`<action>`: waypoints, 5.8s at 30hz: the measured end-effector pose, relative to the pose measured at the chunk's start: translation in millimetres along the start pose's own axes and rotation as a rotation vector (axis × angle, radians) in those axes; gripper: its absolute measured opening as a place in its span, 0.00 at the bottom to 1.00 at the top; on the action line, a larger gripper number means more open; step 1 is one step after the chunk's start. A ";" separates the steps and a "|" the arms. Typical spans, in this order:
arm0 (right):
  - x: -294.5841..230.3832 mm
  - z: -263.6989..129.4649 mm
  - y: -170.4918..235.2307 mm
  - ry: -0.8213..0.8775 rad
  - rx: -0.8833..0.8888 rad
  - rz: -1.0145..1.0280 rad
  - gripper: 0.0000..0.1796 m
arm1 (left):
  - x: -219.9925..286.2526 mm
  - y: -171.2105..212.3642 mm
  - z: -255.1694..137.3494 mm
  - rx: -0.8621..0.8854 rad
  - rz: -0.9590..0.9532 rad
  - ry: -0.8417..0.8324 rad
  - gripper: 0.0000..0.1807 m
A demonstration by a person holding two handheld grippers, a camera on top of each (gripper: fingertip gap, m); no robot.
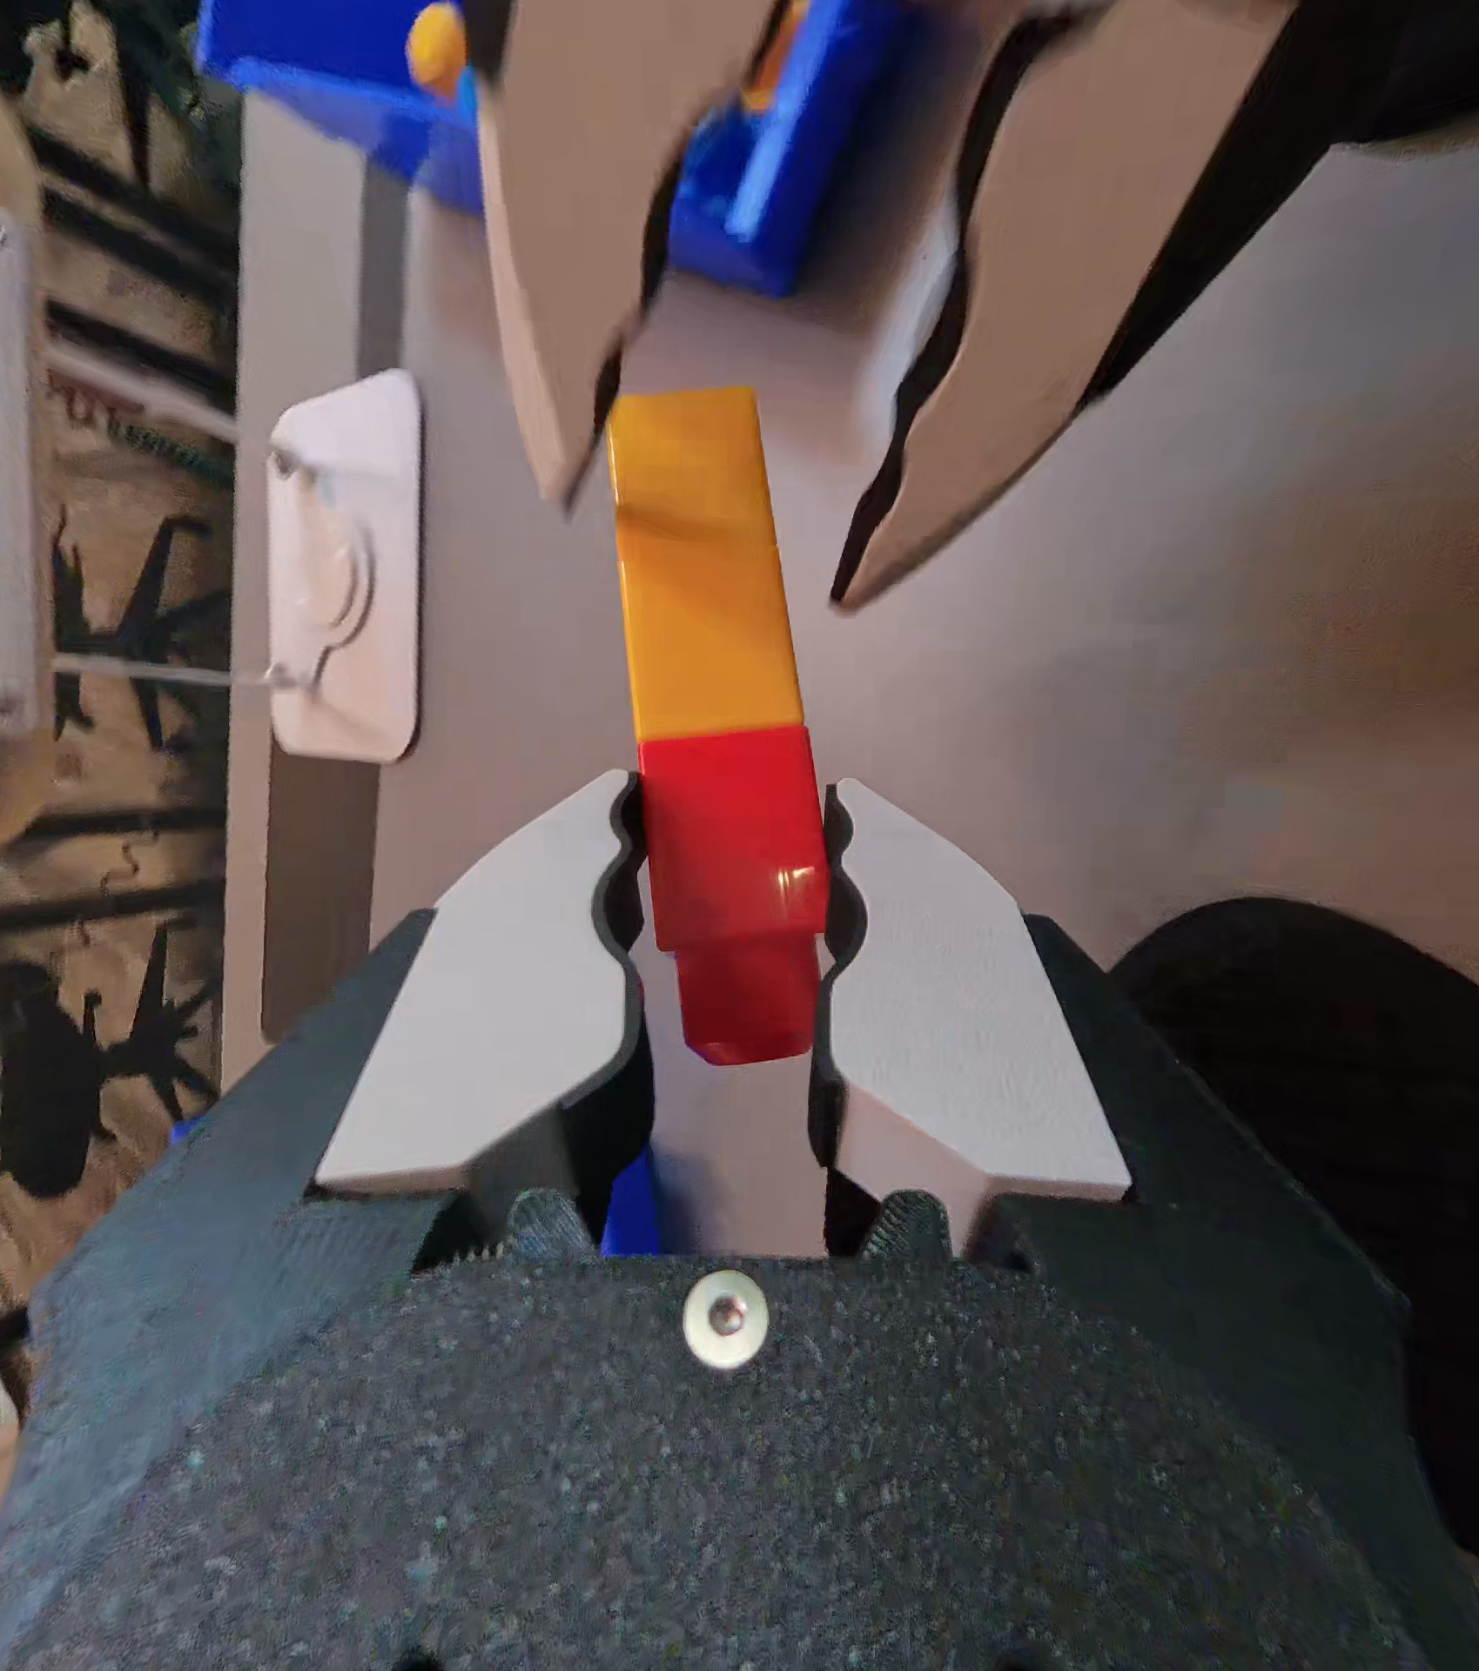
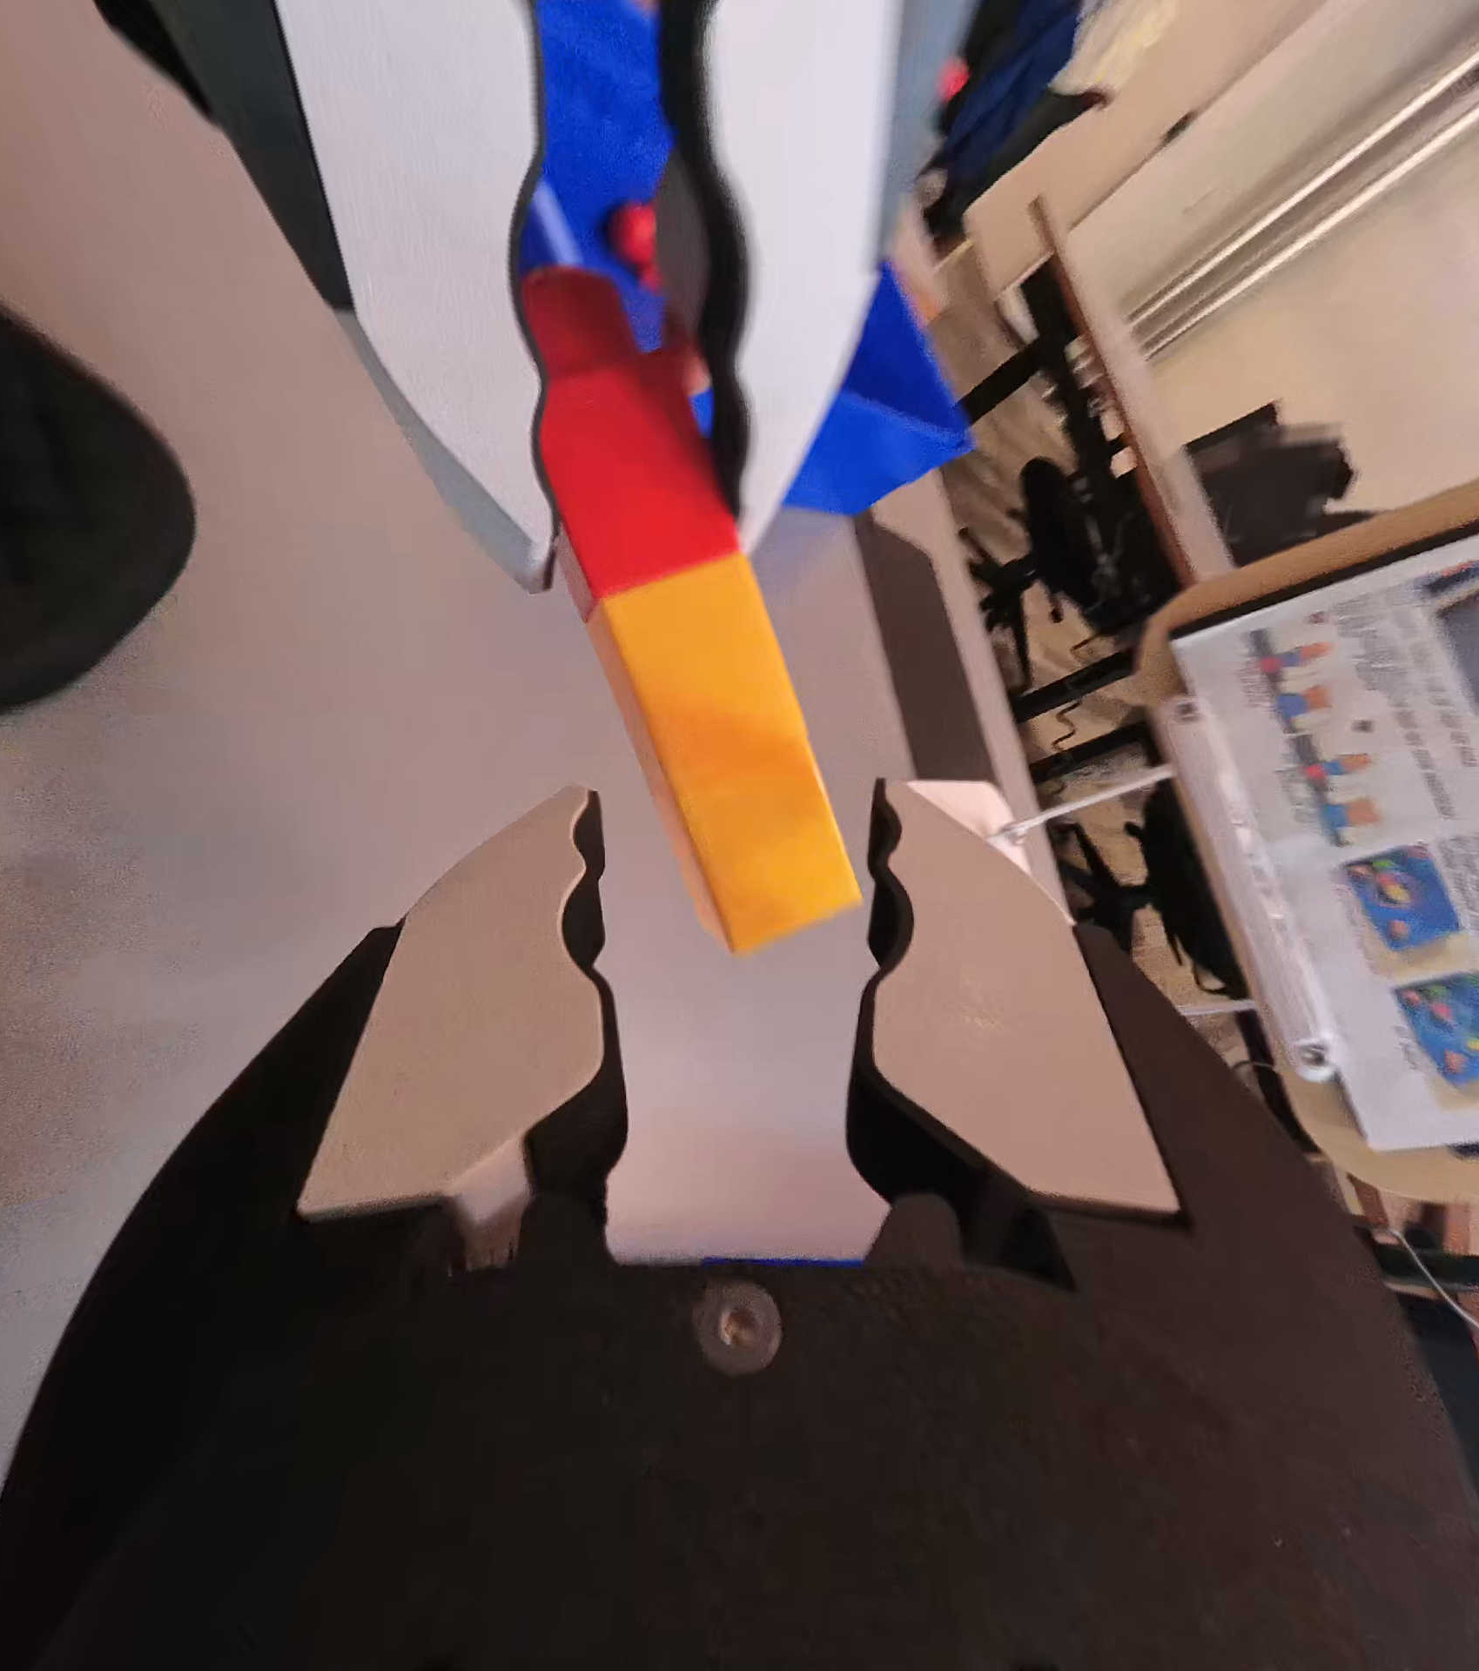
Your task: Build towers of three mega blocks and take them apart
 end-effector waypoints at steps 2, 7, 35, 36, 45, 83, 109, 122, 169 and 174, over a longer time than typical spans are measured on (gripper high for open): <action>-12.3 10.5 8.4 -0.005 -0.011 -0.047 0.24 | 6.4 -7.6 1.0 0.046 0.035 0.029 0.20; -7.8 8.5 19.2 -0.068 0.233 0.206 0.20 | -10.1 -1.4 -20.6 0.476 -0.085 -0.003 0.27; 8.1 -8.3 25.7 -0.243 0.244 0.324 0.22 | 11.6 26.6 80.5 0.338 -0.084 0.072 0.20; 4.7 -6.2 25.7 -0.256 0.213 0.298 0.21 | 13.3 25.8 81.9 0.330 -0.079 0.075 0.20; 3.6 -10.3 21.2 -0.269 0.177 0.254 0.18 | 12.1 31.7 75.3 0.360 -0.053 0.093 0.20; 193.9 -8.7 225.9 -0.028 -0.476 0.882 0.23 | -7.1 56.7 81.9 0.520 -0.342 0.090 0.20; 43.8 3.4 24.5 -0.512 0.073 0.402 0.18 | 4.6 45.9 77.9 0.604 -0.254 0.174 0.20; 197.4 -59.3 141.6 0.164 -0.677 0.404 0.18 | -19.0 76.5 91.7 0.556 -0.428 0.048 0.20; 82.4 -14.2 40.7 -0.191 0.035 0.417 0.16 | -7.5 61.2 93.8 0.638 -0.413 -0.009 0.16; 175.3 -49.4 110.0 0.216 -0.353 0.433 0.16 | -20.1 71.6 80.1 0.660 -0.470 -0.192 0.00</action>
Point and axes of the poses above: each gripper's, where its closed fingertips meet, z out along the fingers, y out of its underside, x = y × z across the jaws, the point moved 10 cm from there along -z, back along the fingers, and after that the axes turned 3 degrees about y, right-handed, at the moved point
